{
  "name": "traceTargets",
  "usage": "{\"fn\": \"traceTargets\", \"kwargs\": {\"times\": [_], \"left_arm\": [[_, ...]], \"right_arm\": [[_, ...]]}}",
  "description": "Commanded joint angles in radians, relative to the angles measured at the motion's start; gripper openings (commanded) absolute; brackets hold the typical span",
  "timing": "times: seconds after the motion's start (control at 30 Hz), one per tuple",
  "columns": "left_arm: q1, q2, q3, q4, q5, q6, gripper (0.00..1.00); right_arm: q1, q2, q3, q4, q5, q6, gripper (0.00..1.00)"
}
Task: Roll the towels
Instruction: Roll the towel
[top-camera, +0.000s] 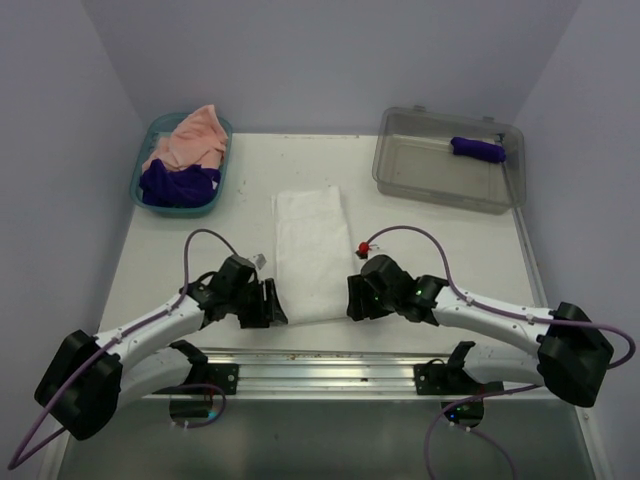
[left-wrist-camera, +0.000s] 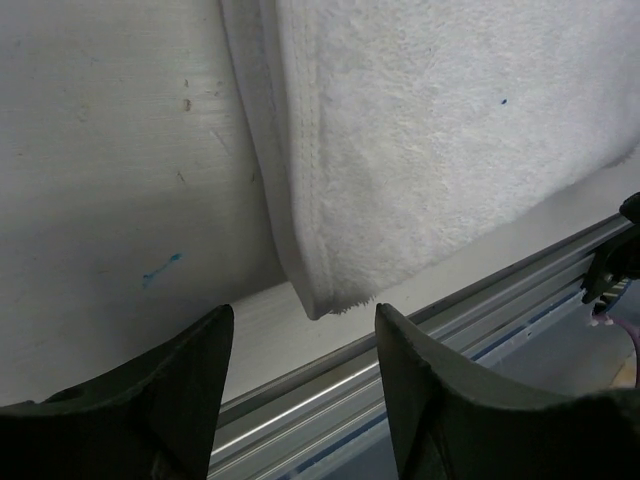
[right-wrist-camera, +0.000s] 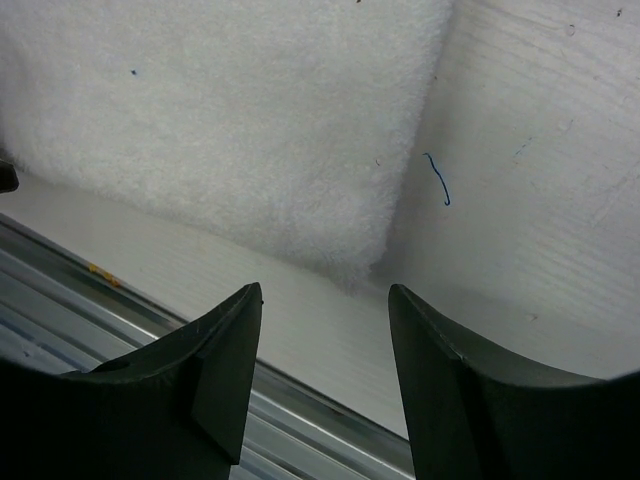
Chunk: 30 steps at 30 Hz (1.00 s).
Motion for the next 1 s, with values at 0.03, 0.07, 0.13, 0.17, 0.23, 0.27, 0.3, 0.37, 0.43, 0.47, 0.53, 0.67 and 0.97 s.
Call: {"fn": "traceTargets", "kwargs": {"times": [0.03,0.07,0.13,0.17,0.23,0.27,0.3,0.37,0.43,0.47,0.53,0.67,0.97], "left_arm": [[-0.009,0.026,-0.019,0.091,0.044,0.014,0.58],[-0.009,0.032,-0.016,0.100,0.047,0.014,0.56],[-0.012,0.046,-0.001,0.104,0.047,0.011,0.53],[-0.011,0.049,0.008,0.090,0.045,0.010,0.53],[-0.016,0.044,0.028,0.074,0.039,0.017,0.53],[-0.017,0.043,0.031,0.065,0.036,0.021,0.53],[-0.017,0.046,0.033,0.064,0.029,0.030,0.54],[-0.017,0.058,0.040,0.058,0.030,0.035,0.54],[-0.019,0.081,0.046,0.062,0.045,0.038,0.57],[-0.019,0.083,0.048,0.065,0.047,0.038,0.59],[-0.022,0.084,0.048,0.064,0.048,0.040,0.62],[-0.022,0.080,0.046,0.059,0.045,0.040,0.57],[-0.023,0.090,0.043,0.068,0.053,0.030,0.44]], "right_arm": [[0.005,0.046,-0.008,0.064,-0.018,-0.011,0.56],[0.004,0.069,-0.006,0.072,-0.014,-0.011,0.56],[0.005,0.089,-0.005,0.086,-0.017,-0.002,0.53],[0.005,0.097,-0.006,0.091,-0.021,-0.002,0.53],[0.007,0.103,-0.014,0.107,-0.032,-0.002,0.53],[0.007,0.103,-0.020,0.112,-0.029,-0.002,0.52],[0.007,0.103,-0.025,0.111,-0.026,-0.002,0.52],[0.007,0.105,-0.022,0.108,-0.020,-0.005,0.50],[0.007,0.108,-0.014,0.105,-0.018,-0.002,0.46],[0.007,0.109,-0.012,0.103,-0.014,0.003,0.46],[0.007,0.120,-0.008,0.103,-0.012,0.004,0.45],[0.007,0.140,-0.006,0.101,-0.003,0.006,0.42],[0.007,0.128,-0.011,0.091,0.012,0.015,0.27]]}}
